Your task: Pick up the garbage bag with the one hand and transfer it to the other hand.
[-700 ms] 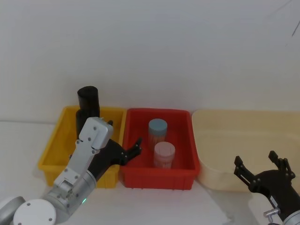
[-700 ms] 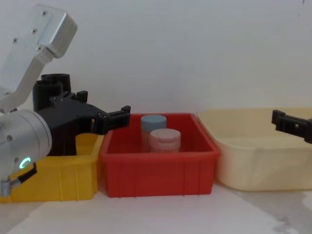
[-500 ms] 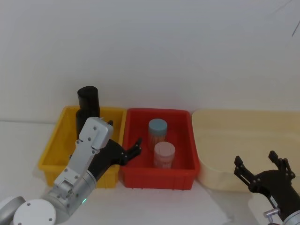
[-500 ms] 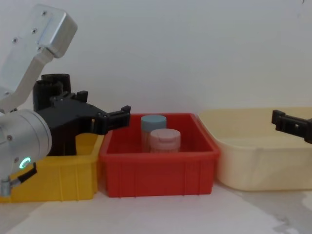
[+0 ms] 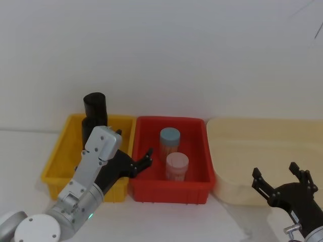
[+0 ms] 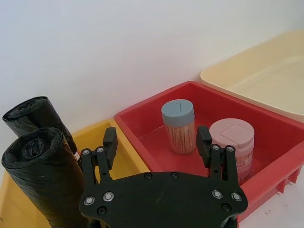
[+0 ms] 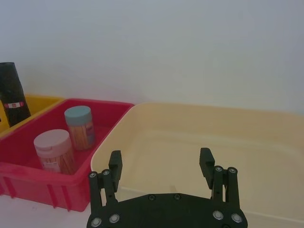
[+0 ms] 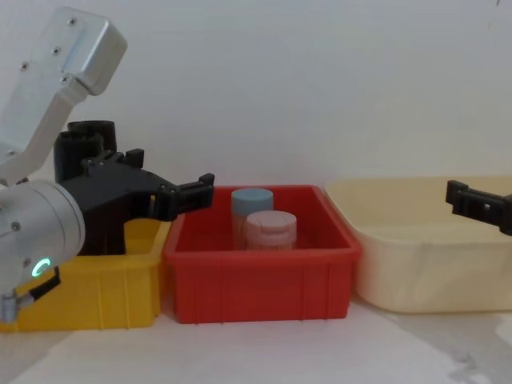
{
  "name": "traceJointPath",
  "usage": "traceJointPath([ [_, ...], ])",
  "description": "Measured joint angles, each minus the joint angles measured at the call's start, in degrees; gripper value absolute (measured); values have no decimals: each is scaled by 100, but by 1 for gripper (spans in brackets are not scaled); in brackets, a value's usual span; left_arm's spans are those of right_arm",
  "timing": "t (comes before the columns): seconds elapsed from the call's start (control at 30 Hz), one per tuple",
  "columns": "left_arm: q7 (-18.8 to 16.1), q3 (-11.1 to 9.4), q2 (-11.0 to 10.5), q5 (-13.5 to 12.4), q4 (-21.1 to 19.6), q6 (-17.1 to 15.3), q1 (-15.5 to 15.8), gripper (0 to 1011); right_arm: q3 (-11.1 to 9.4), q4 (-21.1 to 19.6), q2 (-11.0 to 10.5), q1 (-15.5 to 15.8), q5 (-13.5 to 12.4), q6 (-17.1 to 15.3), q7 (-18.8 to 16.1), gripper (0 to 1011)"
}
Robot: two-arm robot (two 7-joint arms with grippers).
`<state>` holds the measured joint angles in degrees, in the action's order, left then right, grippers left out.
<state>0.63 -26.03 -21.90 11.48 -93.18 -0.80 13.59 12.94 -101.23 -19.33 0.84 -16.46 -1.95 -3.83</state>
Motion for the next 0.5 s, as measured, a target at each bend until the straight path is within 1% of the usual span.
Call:
traceJointPath([
  [0.37, 0, 0, 0, 0, 0, 0, 0, 1000, -3, 0, -1, 1, 0, -2, -3, 1004],
  [0.5, 0, 0, 0, 0, 0, 0, 0, 1000, -22, -33, -31, 23, -18, -22, -66, 1004],
])
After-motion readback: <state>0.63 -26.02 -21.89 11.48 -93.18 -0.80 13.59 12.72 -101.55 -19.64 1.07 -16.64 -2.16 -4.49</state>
